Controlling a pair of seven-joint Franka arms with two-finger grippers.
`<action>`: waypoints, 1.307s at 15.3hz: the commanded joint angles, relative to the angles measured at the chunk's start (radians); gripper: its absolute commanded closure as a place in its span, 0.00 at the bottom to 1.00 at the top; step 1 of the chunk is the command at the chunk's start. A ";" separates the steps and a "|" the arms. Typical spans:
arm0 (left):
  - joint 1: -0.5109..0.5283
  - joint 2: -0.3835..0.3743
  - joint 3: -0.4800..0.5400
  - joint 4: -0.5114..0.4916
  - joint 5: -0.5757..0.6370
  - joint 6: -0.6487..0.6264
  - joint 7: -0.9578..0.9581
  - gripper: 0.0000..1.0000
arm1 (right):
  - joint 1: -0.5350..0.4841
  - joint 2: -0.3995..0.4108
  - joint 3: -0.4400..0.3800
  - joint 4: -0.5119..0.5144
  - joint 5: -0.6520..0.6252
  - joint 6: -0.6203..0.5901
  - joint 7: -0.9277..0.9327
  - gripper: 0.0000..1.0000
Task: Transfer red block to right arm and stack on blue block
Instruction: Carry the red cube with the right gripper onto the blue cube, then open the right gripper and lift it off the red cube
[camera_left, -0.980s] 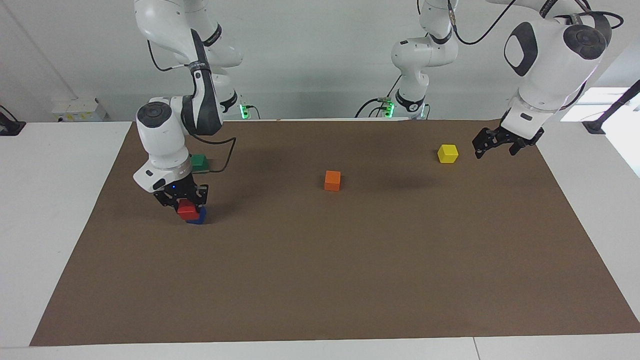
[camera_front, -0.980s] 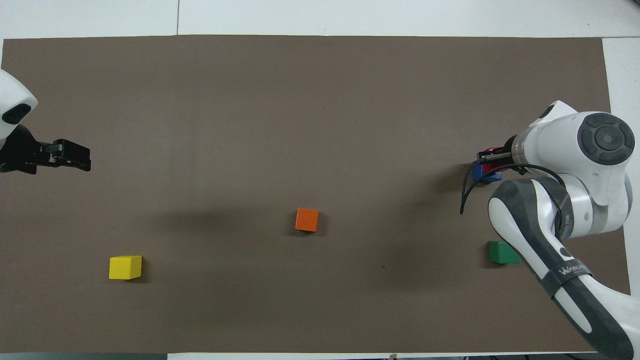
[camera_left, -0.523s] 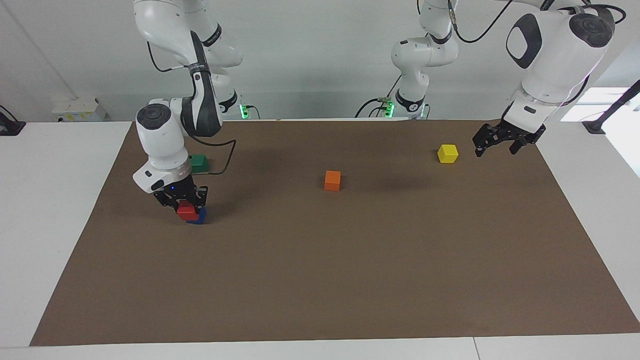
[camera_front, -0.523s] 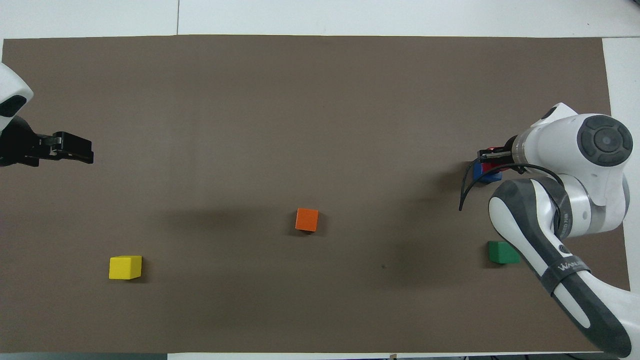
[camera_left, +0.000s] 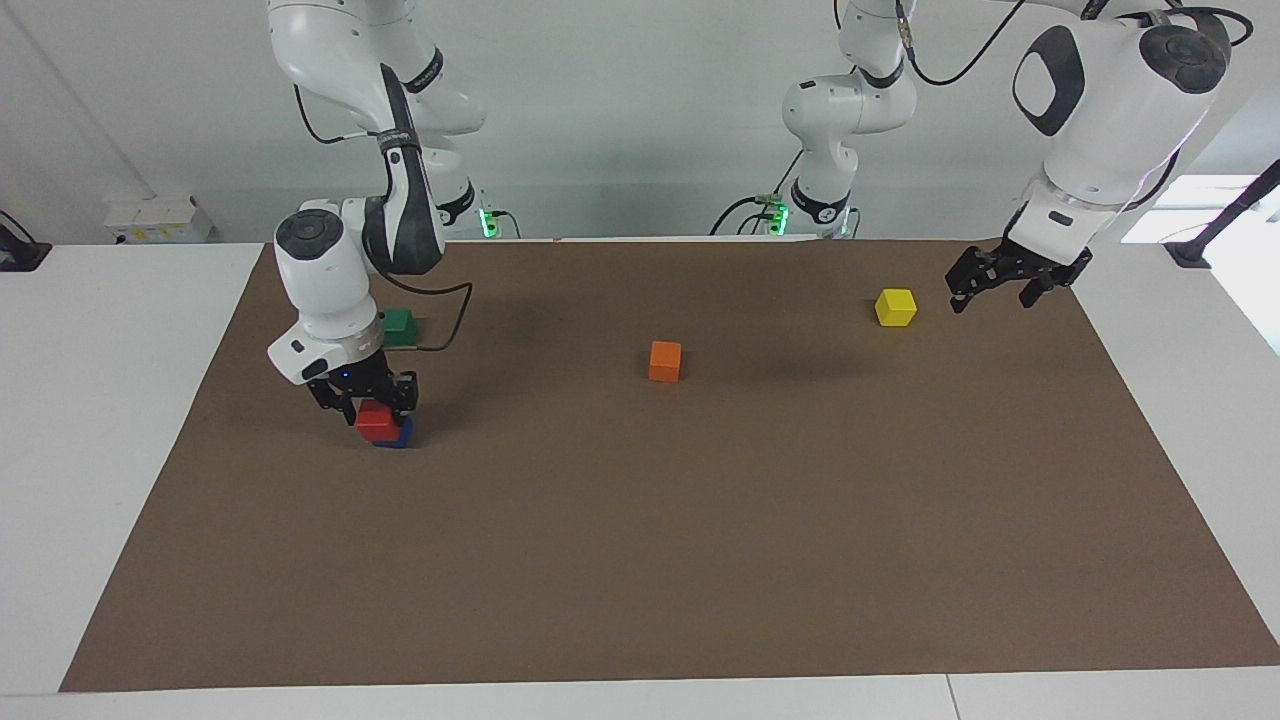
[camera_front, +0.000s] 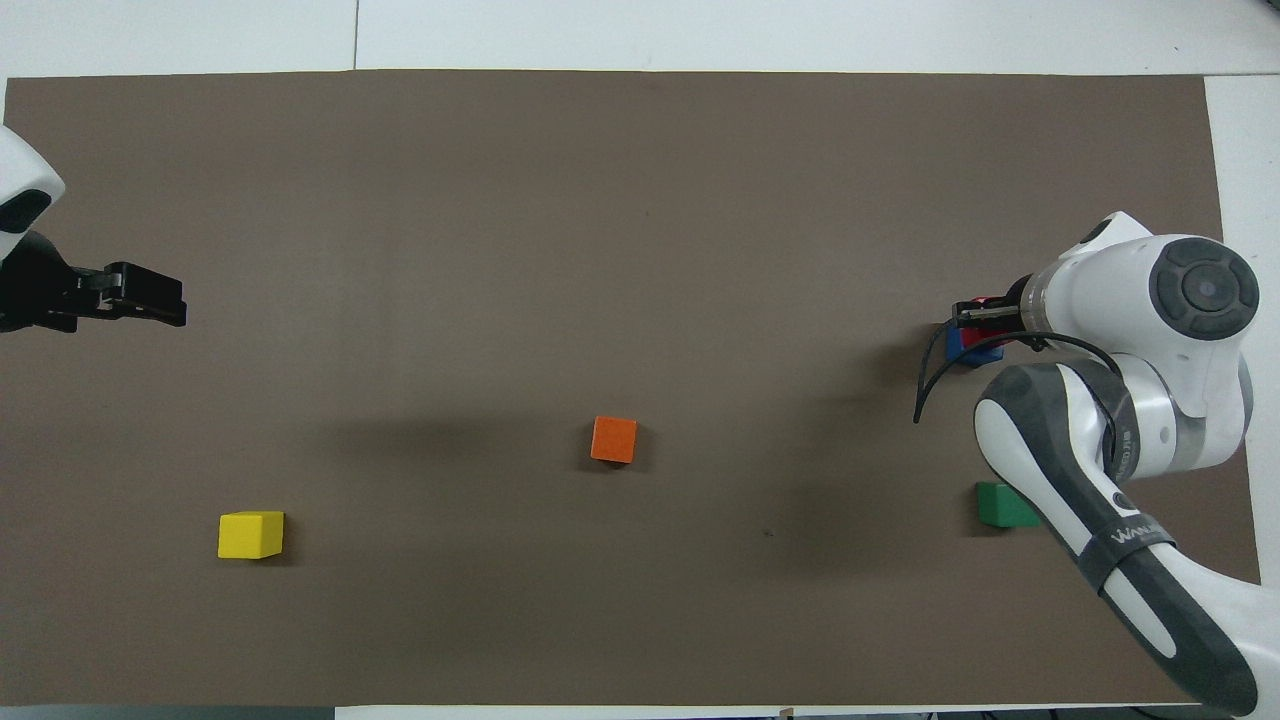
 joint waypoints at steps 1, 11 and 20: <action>-0.010 -0.003 0.007 0.021 -0.014 -0.031 -0.006 0.00 | -0.017 -0.028 0.012 -0.007 -0.027 -0.031 0.027 0.00; -0.010 -0.014 0.004 0.024 -0.015 -0.042 -0.008 0.00 | -0.019 -0.104 0.013 0.301 0.105 -0.496 -0.198 0.00; -0.012 -0.014 0.004 0.024 -0.015 -0.043 -0.005 0.00 | 0.047 -0.084 -0.064 0.635 0.136 -1.012 -0.250 0.00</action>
